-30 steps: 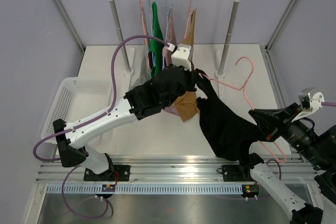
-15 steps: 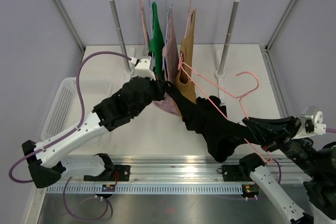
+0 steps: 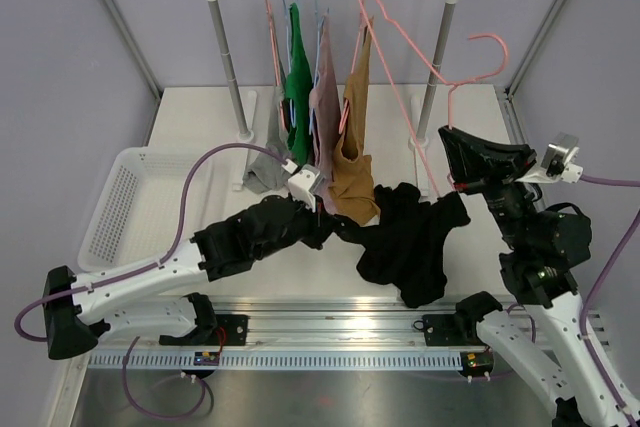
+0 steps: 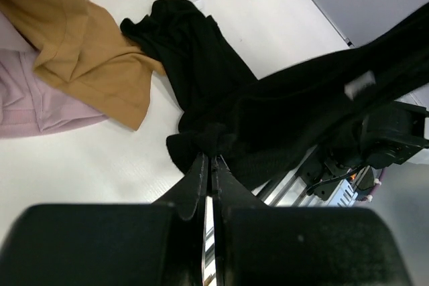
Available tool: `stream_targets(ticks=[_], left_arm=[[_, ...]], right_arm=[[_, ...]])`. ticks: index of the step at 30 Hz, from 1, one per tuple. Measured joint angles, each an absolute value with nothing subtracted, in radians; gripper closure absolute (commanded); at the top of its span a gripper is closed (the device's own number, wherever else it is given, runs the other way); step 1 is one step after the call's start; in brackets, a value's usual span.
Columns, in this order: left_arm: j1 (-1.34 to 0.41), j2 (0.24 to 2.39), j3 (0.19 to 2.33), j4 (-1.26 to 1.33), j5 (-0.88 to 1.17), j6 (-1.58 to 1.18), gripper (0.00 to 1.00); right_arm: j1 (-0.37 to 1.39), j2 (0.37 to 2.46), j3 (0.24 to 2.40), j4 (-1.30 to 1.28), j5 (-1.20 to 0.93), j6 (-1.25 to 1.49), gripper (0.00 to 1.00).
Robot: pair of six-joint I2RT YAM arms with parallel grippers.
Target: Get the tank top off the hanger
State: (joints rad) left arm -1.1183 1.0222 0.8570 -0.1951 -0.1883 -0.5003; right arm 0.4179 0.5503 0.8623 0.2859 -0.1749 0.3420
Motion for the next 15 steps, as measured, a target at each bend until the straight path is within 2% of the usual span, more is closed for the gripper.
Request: stream_targets(ticks=[3, 5, 7, 12, 15], left_arm=[[-1.118, 1.017, 0.838, -0.192, -0.191, -0.522, 1.00], [-1.118, 1.016, 0.830, -0.192, -0.193, -0.535, 1.00], [-1.118, 1.016, 0.833, -0.216, -0.223, -0.552, 1.00], [-1.118, 1.037, 0.893, -0.372, -0.340, -0.596, 1.00], [-1.118, 1.031, 0.906, -0.433, -0.368, -0.608, 0.98]], right_arm=[[0.418, 0.548, 0.777, 0.488, -0.114, 0.313, 1.00], [0.418, 0.522, 0.734, 0.528, -0.080, 0.305, 1.00], [0.418, 0.510, 0.783, 0.419, -0.025, 0.298, 1.00], [0.418, 0.592, 1.134, -0.038, 0.097, 0.265, 1.00], [0.418, 0.607, 1.238, -0.235, 0.138, 0.265, 1.00]])
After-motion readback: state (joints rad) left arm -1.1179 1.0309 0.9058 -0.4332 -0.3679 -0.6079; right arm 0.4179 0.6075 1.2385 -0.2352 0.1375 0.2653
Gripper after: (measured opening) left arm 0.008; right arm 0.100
